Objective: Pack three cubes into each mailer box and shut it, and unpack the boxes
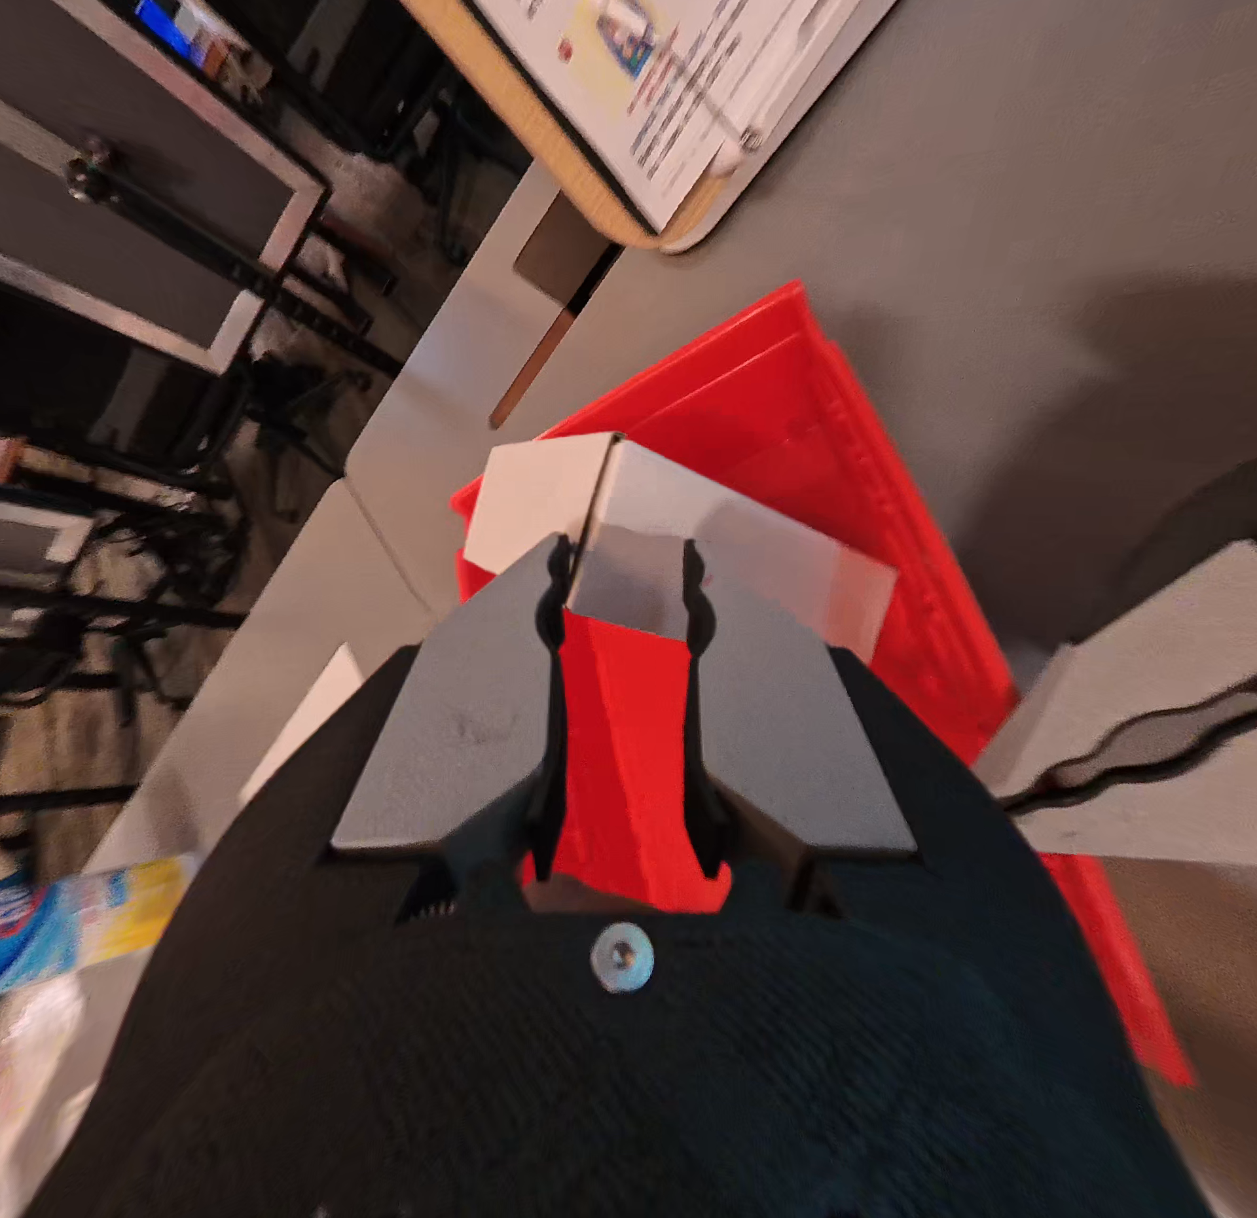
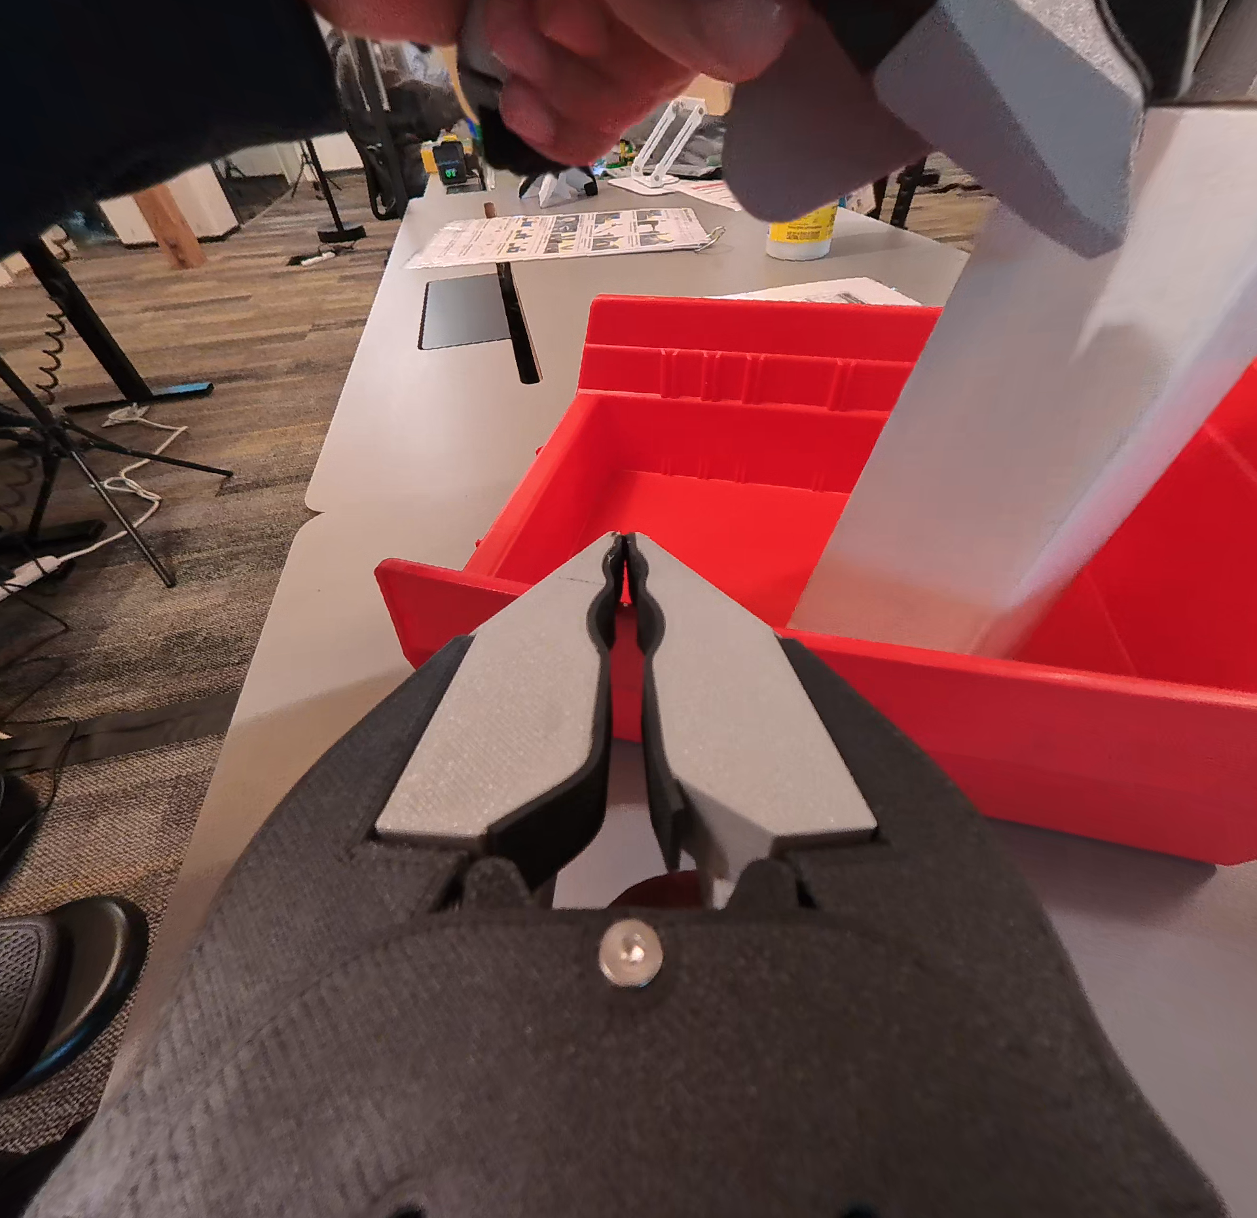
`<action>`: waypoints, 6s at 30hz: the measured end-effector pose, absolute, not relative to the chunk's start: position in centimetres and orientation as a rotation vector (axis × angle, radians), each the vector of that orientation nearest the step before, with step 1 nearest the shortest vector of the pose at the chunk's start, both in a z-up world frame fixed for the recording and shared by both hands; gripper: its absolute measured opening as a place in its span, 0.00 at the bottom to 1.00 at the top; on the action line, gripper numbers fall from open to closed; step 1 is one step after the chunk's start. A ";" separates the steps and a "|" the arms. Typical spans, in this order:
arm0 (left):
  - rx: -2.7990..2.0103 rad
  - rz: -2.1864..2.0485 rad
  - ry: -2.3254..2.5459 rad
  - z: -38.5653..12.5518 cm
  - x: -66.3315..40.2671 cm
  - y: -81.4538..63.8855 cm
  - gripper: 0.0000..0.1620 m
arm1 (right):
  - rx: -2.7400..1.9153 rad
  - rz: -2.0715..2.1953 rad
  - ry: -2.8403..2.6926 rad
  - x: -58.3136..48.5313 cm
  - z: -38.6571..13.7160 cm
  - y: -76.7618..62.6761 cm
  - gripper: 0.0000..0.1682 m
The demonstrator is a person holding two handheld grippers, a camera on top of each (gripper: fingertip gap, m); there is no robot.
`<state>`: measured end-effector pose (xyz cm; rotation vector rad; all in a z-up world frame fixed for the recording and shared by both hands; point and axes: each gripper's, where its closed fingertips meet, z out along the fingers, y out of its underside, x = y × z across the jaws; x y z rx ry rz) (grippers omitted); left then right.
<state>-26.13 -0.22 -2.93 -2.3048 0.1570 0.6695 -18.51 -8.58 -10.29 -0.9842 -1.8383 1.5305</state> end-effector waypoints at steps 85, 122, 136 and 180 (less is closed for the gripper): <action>-2.035 1.106 -0.206 0.7 -26.2 -6.4 0.38 | -1.025 1.450 -1.551 -17.9 -8.3 -0.5 0.00; -1.671 0.115 -0.510 -8.0 -8.0 5.1 0.40 | -1.173 1.015 -1.286 -4.9 -7.4 21.6 0.00; -1.741 0.144 -0.490 -7.4 -8.9 3.4 0.55 | -1.246 0.989 -1.312 -5.5 -9.0 21.7 0.00; -2.037 0.169 -0.342 -14.3 -10.7 0.7 0.31 | -1.213 0.793 -1.523 -5.3 -12.8 19.9 0.03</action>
